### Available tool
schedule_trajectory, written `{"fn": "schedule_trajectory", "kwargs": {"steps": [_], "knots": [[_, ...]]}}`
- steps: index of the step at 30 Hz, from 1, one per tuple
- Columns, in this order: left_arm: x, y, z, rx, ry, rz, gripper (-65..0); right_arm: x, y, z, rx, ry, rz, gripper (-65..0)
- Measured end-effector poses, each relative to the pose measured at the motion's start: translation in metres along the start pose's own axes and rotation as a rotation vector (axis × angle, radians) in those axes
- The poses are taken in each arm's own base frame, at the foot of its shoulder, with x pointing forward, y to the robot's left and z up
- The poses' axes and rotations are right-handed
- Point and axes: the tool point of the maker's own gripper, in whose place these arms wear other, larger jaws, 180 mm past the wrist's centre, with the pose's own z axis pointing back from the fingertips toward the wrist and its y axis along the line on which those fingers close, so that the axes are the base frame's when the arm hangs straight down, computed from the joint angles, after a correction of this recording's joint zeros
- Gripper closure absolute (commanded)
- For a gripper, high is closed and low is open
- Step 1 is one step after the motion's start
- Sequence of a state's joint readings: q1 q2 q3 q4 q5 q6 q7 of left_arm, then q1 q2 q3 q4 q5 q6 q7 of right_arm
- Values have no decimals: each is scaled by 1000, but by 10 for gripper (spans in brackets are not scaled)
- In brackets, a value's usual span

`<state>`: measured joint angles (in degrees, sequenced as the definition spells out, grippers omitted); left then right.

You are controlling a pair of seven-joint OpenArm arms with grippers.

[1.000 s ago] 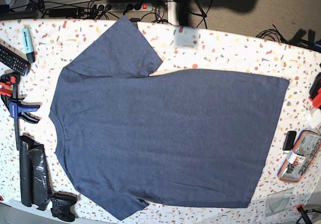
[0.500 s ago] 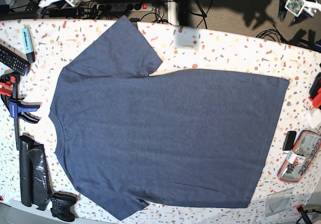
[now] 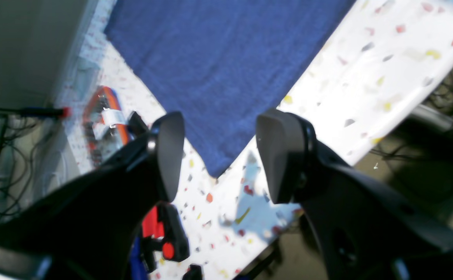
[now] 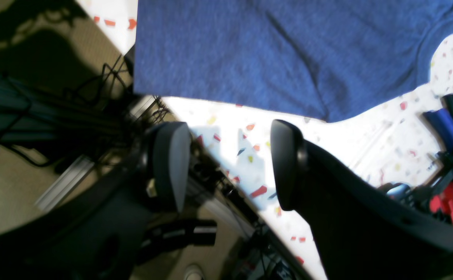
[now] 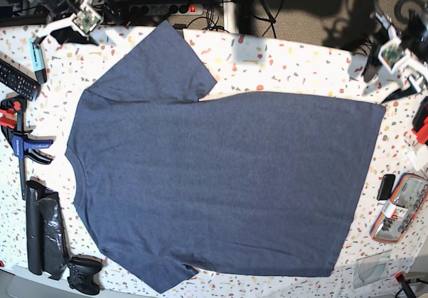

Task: Fold the T-shirt properly
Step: 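Lower both grippers to the shirt's side seams near the sleeves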

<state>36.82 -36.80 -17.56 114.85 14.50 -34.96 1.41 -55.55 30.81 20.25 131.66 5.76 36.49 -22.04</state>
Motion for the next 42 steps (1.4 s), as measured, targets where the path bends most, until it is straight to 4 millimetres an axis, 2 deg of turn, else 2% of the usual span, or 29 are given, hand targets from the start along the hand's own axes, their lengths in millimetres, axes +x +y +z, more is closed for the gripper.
{"fn": "schedule_trajectory", "kwargs": {"steps": [3, 9, 13, 19, 30, 32, 33, 38, 42], "knots": [[-26, 4, -20, 1, 70, -59, -326, 5, -7, -2, -20, -17, 7, -336], [-49, -5, -55, -90, 102, -75, -326, 16, -18, -6, -52, -52, 18, -336], [-60, -1, -74, -103, 121, -69, -326, 17, -20, -7, -55, -55, 20, -336], [-76, -8, -94, -141, 149, -69, -326, 10, -20, -7, -56, -19, 18, -336], [-97, 6, -124, -141, 207, -123, -319, 10, -20, -7, -56, -18, 17, -336], [-102, 5, -127, -156, 211, -148, -287, 10, -20, -7, -56, -19, 18, -336], [-103, 6, -128, -159, 216, -160, -250, 10, -20, -7, -56, -18, 18, -336], [-111, -6, -128, -198, 244, -186, -6, 10, -20, -7, -56, -18, 18, -335], [-116, -5, -127, -193, 281, -184, 0, 10, -20, -7, -58, -16, 21, -324]]}}
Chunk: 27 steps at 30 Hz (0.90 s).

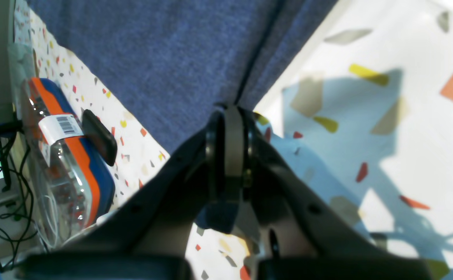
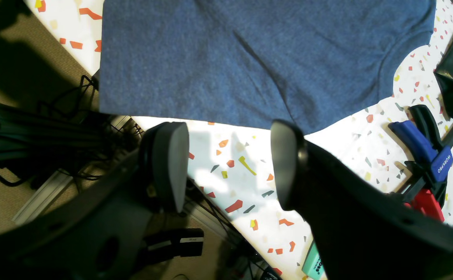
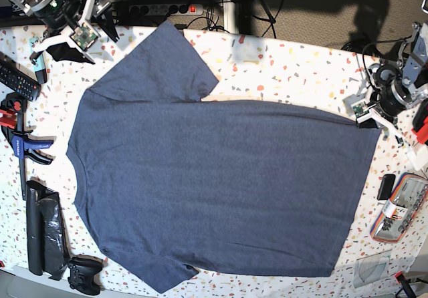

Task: Fold the T-shirt properly
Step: 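Lower both grippers to the shirt's side seams near the sleeves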

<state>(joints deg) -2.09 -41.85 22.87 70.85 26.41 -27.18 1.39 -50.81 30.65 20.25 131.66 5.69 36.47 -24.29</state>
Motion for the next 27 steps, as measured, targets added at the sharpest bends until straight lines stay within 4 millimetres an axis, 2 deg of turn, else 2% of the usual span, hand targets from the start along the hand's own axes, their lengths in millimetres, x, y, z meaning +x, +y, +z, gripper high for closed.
{"fn": "schedule_trajectory", "kwargs": {"steps": [4, 10, 15, 20, 27], "knots": [[-3, 1, 0, 3, 21, 5, 0, -4, -9, -1, -46, 9, 98, -310], [0, 1, 0, 0, 7, 109, 0, -29, -5, -12, -2, 44, 100, -310], [3, 1, 0, -4, -11, 174, 0, -47, -5, -38, -2, 110, 231, -310], [2, 1, 0, -4, -6, 175, 0, -53, 14, -69, 54, 131, 332, -310], [2, 1, 0, -4, -7, 176, 0, -60, 20, -95, 90, 144, 362, -310]]}}
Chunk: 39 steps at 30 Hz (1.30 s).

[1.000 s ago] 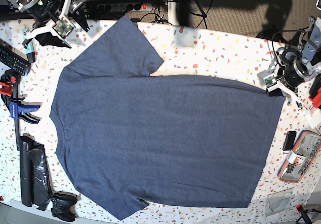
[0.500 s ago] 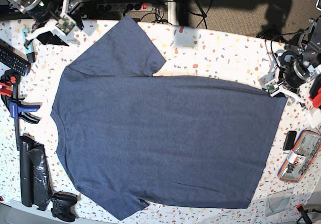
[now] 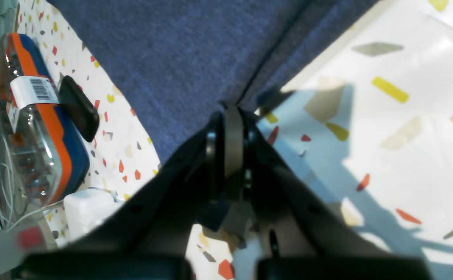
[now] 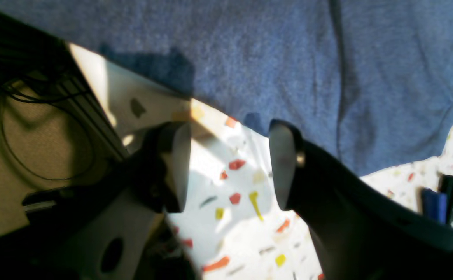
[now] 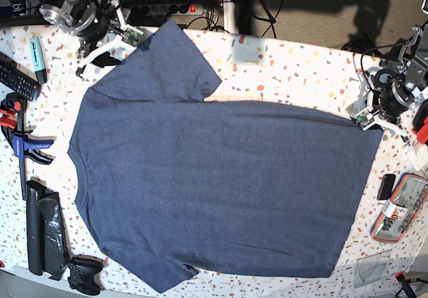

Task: Fold the T-shirt properly
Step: 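Lower both grippers to the shirt's side seams near the sleeves, then grasp the shirt edges with both grippers and pull them taut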

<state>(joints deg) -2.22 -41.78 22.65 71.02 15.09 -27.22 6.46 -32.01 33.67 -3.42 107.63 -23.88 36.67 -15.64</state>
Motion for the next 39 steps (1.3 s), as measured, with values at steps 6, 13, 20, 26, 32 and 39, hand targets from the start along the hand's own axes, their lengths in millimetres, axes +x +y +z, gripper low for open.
{"fn": "schedule_trajectory", "kwargs": {"steps": [6, 13, 20, 26, 32, 39], "knots": [[0, 0, 0, 0, 0, 0, 0, 7, -20, -19, -24, -30, 3, -310], [0, 0, 0, 0, 0, 0, 0, 13, -23, -34, 14, -51, 11, -177], [2, -1, 0, -4, -11, 39, 0, 11, -40, -38, -20, -21, 28, 0], [-1, 1, 1, -4, 16, 75, 0, 7, -40, -31, -4, 23, -17, 0], [-5, -17, 17, -31, 79, 36, 0, 5, -37, -8, 4, 38, 27, 0], [-13, -47, 50, -37, 148, -43, 0, -4, -21, 29, 15, 35, -63, 0]]}}
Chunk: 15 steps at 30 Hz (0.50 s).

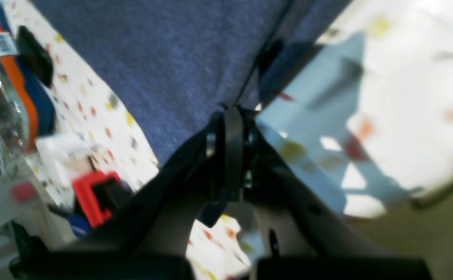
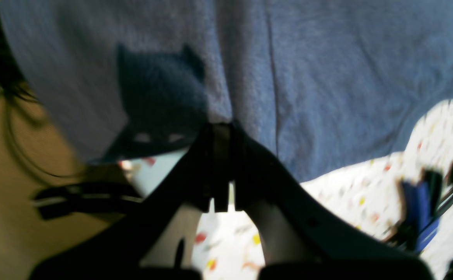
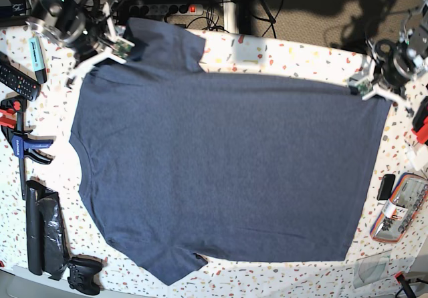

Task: Fold the T-shirt properly
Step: 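Grasp the shirt edges with both grippers and pull them taut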

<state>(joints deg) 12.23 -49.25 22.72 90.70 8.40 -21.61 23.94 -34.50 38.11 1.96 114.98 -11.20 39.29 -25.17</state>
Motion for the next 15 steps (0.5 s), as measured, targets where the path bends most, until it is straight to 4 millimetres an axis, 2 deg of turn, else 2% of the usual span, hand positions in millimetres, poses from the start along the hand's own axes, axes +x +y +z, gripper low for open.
{"fn": "schedule_trajectory", "kwargs": {"steps": [4, 8, 12, 15], "knots": [[1, -23, 11, -34, -6, -6, 0, -8, 11, 26, 16, 4, -57, 0], [3, -42, 18, -42, -16, 5, 0, -20, 17, 41, 26, 27, -90, 0], [2, -50, 22, -34, -11, -34, 0, -28, 25, 48, 42, 37, -101, 0], [2, -43, 22, 10, -5, -13, 0, -24, 23, 47, 35, 11, -102, 0]]}}
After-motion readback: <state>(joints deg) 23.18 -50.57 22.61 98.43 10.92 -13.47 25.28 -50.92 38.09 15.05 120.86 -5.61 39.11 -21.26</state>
